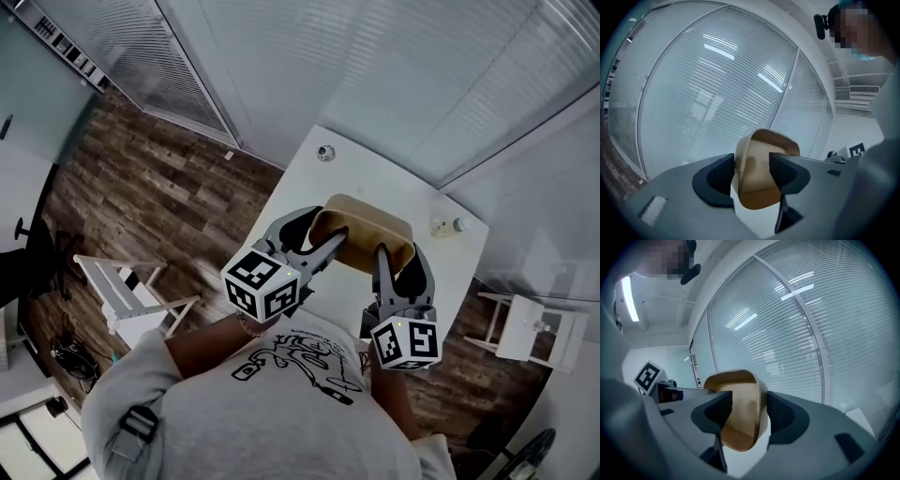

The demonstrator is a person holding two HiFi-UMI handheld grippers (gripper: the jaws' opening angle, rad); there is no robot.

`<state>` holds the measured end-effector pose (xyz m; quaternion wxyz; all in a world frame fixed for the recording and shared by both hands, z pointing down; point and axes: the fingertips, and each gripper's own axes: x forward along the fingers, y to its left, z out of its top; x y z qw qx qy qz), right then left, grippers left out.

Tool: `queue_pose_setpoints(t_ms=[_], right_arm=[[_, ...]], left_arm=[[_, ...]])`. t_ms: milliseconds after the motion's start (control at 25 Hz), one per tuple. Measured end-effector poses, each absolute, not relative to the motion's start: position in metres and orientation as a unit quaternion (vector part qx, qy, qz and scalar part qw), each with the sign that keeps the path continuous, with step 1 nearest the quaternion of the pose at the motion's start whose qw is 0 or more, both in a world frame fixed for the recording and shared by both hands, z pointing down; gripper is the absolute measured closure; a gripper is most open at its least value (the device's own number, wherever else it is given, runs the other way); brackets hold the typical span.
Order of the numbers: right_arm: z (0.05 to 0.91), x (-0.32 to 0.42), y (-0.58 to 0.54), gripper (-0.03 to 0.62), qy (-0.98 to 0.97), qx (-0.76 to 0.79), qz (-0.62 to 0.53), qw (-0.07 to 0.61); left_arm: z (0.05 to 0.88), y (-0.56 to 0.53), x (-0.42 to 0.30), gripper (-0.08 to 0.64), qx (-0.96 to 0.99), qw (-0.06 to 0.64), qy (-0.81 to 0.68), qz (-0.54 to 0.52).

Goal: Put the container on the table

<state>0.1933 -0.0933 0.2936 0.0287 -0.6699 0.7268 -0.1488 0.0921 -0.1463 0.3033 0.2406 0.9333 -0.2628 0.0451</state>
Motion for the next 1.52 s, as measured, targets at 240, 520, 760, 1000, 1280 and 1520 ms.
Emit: queue_pose_setpoints(t_ms=[240, 520, 760, 1000, 1280, 1520], right_arm=[[0.297, 0.202, -0.102, 0.391, 0.722, -0.674, -0.155, 0.029], [0.296, 0.194, -0.113, 0.391, 0.709, -0.686, -0.156, 0.031], [0.294, 0.18, -0.124, 0.391, 0.701, -0.695, -0.155, 0.032], [0.301, 0.17, -0.127, 0.391, 0.697, -0.698, -0.164, 0.027], [0.323, 0.166, -0.121, 0.391, 0.69, -0.698, -0.191, 0.016], [0.353, 0.161, -0.118, 0.391, 0.682, -0.695, -0.229, 0.008]], left_arm=[[0.308, -0.158, 0.103, 0.334, 0.934, 0.244, -0.257, 0.054], [0.308, -0.173, 0.097, 0.334, 0.937, 0.246, -0.24, 0.057], [0.305, -0.186, 0.085, 0.334, 0.941, 0.246, -0.224, 0.06], [0.312, -0.192, 0.076, 0.334, 0.94, 0.252, -0.22, 0.066], [0.339, -0.184, 0.072, 0.334, 0.931, 0.277, -0.217, 0.092], [0.366, -0.181, 0.066, 0.334, 0.922, 0.299, -0.217, 0.113]])
